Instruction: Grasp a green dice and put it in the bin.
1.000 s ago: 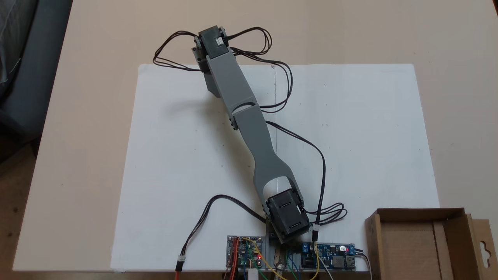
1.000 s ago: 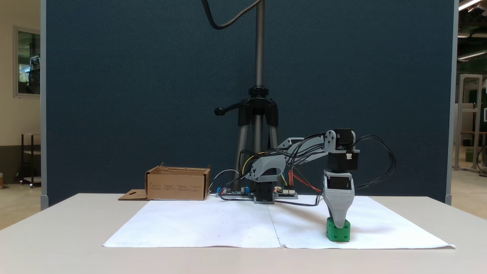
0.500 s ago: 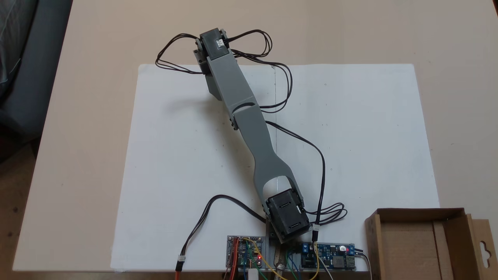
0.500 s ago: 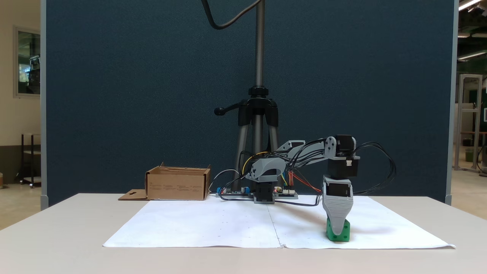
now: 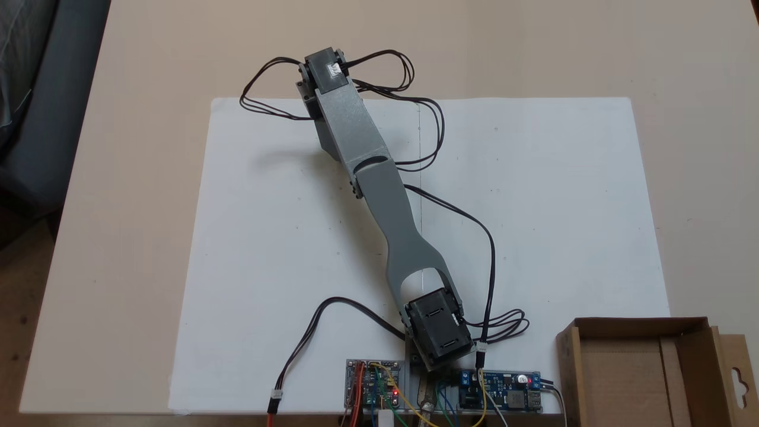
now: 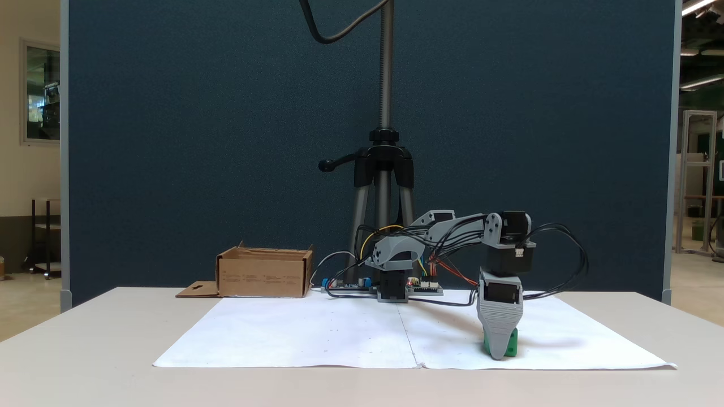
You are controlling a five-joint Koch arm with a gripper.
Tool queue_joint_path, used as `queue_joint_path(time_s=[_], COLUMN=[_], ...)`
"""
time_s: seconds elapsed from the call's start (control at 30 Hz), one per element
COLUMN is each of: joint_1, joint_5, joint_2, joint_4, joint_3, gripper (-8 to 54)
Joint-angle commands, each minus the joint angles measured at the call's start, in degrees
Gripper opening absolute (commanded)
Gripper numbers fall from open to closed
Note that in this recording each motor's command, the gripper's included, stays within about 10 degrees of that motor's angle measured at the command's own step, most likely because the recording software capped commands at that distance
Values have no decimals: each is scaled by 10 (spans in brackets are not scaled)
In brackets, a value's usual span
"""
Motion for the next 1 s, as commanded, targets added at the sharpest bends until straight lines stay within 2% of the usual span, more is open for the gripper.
queue_joint_path(time_s=[0.0,0.07,0.17,0.23,0.3,0.43,0.47,0.7,0.8,0.97], joint_1=[-8,-9,-11,-11,-11,-9,-6,-3,6,36], joint_5=[44,44,45,45,45,47,47,45,45,18], joint_2=[14,13,13,13,13,12,12,14,30,174], joint_4=[38,38,40,40,40,42,41,40,16,-112], joint_3=[-2,-2,-1,-1,-1,0,0,1,52,265], gripper=[414,401,348,339,286,135,117,117,117,117])
